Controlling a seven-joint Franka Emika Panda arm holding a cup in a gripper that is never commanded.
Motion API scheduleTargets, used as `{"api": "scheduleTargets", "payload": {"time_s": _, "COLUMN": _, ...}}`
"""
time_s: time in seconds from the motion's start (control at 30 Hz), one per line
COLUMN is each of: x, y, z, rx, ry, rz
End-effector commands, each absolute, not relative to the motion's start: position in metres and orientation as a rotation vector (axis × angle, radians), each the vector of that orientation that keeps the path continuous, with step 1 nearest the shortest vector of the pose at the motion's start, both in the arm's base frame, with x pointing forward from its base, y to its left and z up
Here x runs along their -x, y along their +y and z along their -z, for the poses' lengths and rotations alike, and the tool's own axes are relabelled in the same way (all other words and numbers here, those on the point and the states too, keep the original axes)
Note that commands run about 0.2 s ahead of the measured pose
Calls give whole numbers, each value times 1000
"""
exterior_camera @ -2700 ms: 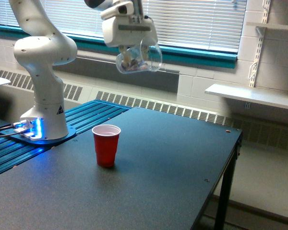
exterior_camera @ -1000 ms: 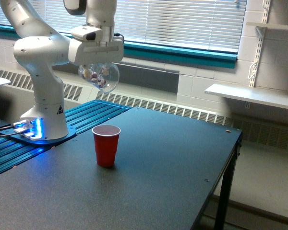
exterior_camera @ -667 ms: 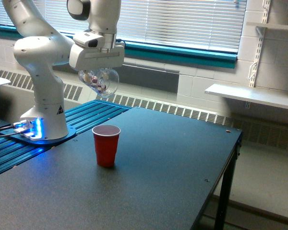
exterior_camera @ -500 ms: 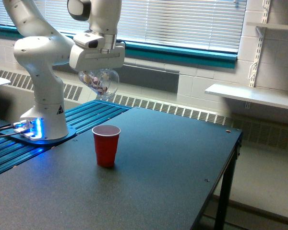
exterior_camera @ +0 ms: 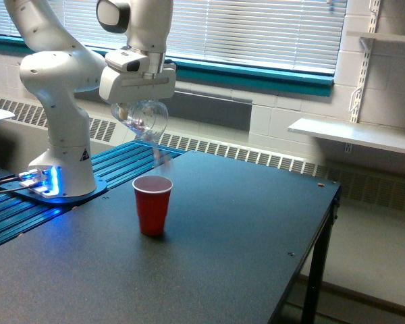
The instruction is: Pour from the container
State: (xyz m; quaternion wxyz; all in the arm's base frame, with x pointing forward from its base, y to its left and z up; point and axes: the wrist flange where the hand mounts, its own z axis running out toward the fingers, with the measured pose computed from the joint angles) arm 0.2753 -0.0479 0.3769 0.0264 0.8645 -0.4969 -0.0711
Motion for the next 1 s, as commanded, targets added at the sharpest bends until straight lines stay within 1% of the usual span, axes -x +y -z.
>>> {"api": "scheduleTargets", "payload": {"time_s": 0.03, "x": -261, "y": -30, "z": -373, "rx": -2661, "ry": -1582, "rz": 28}}
{"api": "scheduleTargets", "payload": {"time_s": 0.17, "x": -264, "y": -47, "z": -372, "rx": -2678, "ry": -1559, "rz": 46}}
{"api": "scheduleTargets", "payload": {"time_s": 0.77, "x": -268, "y": -42, "z": -375, "rx": -2696, "ry": -1508, "rz": 146}}
{"api": "scheduleTargets", "payload": {"time_s": 1.0, "x": -274, "y": -43, "z": -379, "rx": -2721, "ry": -1492, "rz": 143}}
